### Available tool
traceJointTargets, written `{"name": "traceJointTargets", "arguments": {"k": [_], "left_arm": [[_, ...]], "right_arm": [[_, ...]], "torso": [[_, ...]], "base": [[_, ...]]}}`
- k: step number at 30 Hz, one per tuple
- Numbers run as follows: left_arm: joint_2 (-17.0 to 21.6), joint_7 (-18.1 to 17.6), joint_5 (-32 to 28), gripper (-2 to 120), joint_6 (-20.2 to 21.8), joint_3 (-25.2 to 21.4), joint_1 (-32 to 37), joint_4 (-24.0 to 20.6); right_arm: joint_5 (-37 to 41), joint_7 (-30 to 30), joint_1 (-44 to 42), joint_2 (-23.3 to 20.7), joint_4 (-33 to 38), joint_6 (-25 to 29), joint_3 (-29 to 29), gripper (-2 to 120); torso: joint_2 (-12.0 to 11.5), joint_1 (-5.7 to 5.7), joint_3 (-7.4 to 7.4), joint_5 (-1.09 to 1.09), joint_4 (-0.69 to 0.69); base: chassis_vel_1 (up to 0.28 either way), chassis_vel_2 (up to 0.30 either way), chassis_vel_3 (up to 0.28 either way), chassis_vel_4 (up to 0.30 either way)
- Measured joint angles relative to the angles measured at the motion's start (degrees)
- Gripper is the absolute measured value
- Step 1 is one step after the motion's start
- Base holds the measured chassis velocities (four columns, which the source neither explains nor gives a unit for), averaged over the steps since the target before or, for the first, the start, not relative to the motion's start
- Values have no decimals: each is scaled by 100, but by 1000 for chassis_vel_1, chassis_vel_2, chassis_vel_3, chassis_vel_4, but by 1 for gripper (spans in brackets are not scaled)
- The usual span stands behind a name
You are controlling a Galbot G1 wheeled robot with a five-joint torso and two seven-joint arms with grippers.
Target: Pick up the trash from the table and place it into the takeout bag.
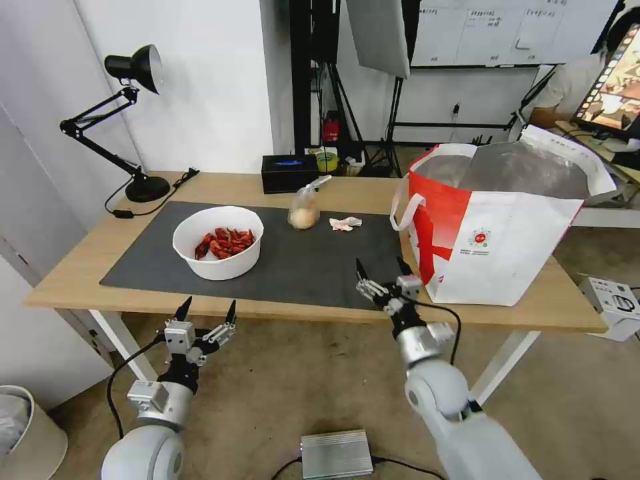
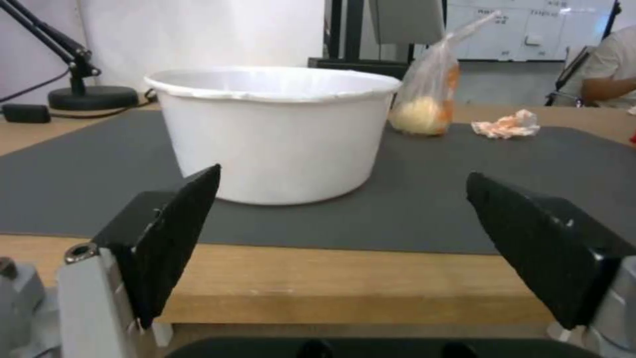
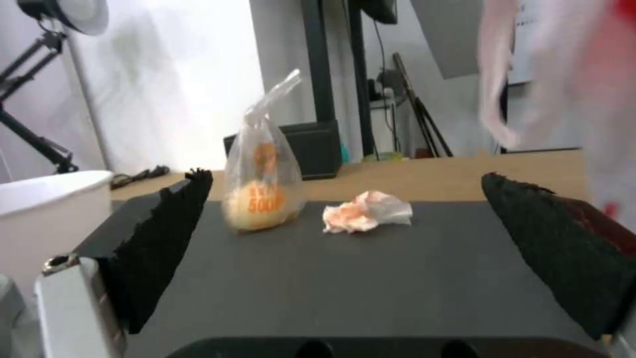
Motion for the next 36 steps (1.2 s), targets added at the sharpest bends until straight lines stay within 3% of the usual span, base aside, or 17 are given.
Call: {"name": "traceJointTargets", "arguments": {"k": [7,22,29,36], "left_arm": [[-88,10,-6,100,0,-28,-74,102],[-238,29,15,100,-14,-33,-148,191],[-336,76,35,100,-42,-79,-146,219],[-388,129,90,100,-110,-103,-111,269]], "right_arm": [[445,211,1252,60,-1074,-152,-603,100],[979,481,2950,296,-2774,-319,-1423,100],[1511,579,3545,327,-3277,-725,-1742,100],[1803,792,3955,682,-3794,-1358,-1897,100]], "torso": [[0,0,0,-1,0],[0,1,0,0,0],[0,1,0,0,-1],[0,0,-1,0,1]], "base": [[0,0,0,0],[0,0,0,0],[0,0,0,0],[0,0,0,0]]}}
